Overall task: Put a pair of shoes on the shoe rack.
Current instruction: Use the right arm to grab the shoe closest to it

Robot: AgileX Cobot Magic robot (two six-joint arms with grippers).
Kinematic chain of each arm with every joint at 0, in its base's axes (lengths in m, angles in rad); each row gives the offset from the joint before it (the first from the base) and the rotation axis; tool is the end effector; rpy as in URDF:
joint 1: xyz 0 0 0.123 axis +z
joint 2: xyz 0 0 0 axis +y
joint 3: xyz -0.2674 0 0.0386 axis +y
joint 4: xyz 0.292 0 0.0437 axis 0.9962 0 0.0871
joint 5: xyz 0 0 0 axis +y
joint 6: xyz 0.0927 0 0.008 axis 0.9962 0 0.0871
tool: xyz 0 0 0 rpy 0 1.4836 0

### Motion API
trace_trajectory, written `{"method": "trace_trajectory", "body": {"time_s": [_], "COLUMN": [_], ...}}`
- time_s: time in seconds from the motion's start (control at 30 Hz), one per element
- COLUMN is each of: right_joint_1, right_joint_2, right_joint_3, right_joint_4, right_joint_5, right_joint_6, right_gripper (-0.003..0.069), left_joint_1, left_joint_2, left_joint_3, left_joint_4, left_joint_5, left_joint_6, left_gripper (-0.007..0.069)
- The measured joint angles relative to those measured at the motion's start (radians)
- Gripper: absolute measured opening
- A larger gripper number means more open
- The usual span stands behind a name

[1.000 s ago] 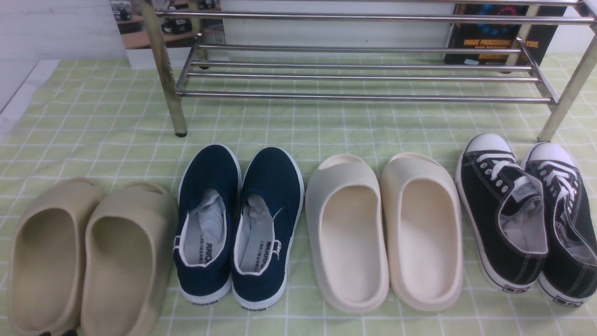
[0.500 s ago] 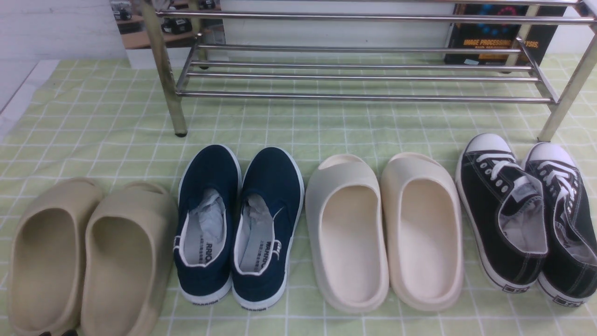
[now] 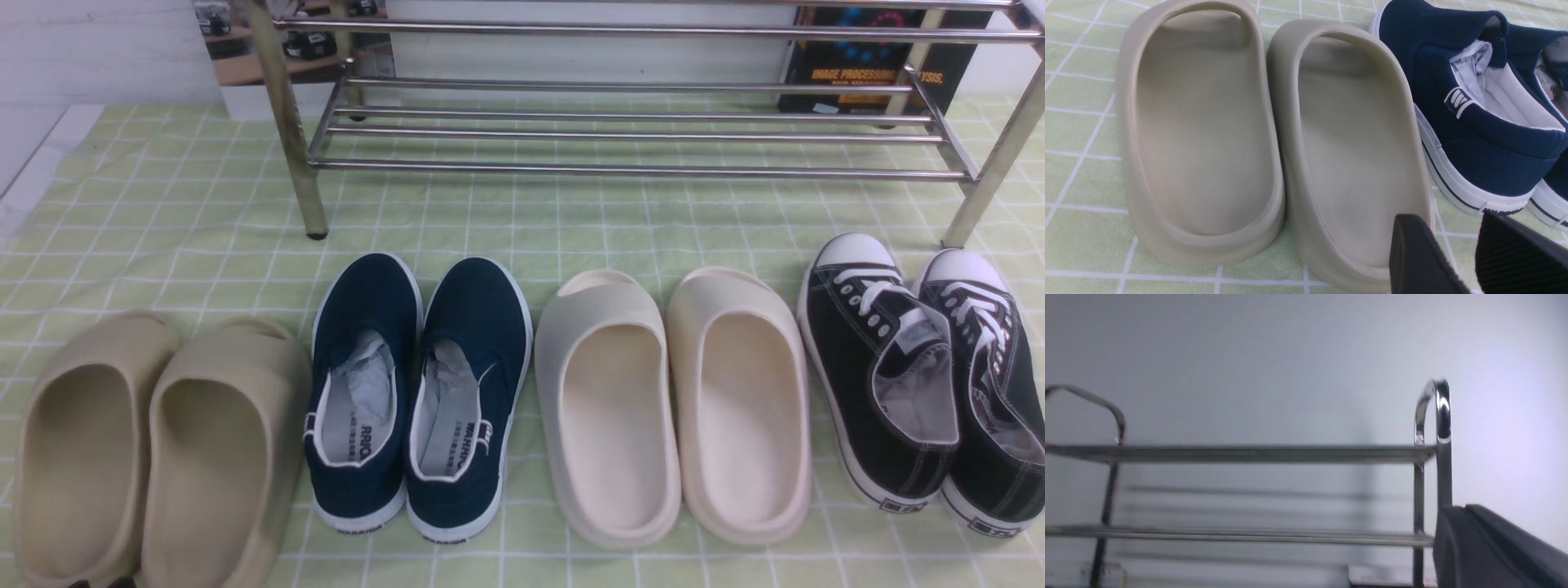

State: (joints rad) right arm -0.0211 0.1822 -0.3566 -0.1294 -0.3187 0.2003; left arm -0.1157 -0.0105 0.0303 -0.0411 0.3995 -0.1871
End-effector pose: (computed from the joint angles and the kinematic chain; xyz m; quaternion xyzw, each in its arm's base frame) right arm 0.1020 0.0016 0.3538 0.0057 0.4765 0.0343 0.8785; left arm 0.1120 -0.0145 0.1663 -0.0398 0.8132 -0.1048 0.5711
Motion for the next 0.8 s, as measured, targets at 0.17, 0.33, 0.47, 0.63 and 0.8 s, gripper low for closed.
{"method": "trace_trajectory", "body": {"time_s": [0.17, 0.33, 0.47, 0.63, 0.8], "right_joint_1": [0.000, 0.027, 0.121, 0.236, 0.266], "right_joint_2": [0.370, 0.689, 0.915, 1.112, 1.227], "right_joint_3": [-0.267, -0.354, -0.419, -0.539, -0.607], "right_joint_4": [0.001, 0.036, 0.091, 0.094, 0.083], "right_joint_5": [0.475, 0.777, 0.982, 1.114, 1.118], "right_joint_6": [0.000, 0.000, -0.018, -0.022, -0.021], "right_gripper": [-0.0002, -0.0001, 0.0038, 0.0244, 0.0526], "left_joint_1": [0.000, 0.000, 0.000, 0.000, 0.000], "left_joint_2": [0.000, 0.000, 0.000, 0.000, 0.000], "left_joint_3": [0.000, 0.000, 0.000, 0.000, 0.000], "left_joint_4": [0.000, 0.000, 0.000, 0.000, 0.000], "left_joint_5": [0.000, 0.000, 0.000, 0.000, 0.000], "left_joint_6": [0.000, 0.000, 0.000, 0.000, 0.000], "left_gripper": [0.0239, 0.0239, 0.0239, 0.0239, 0.0239]}}
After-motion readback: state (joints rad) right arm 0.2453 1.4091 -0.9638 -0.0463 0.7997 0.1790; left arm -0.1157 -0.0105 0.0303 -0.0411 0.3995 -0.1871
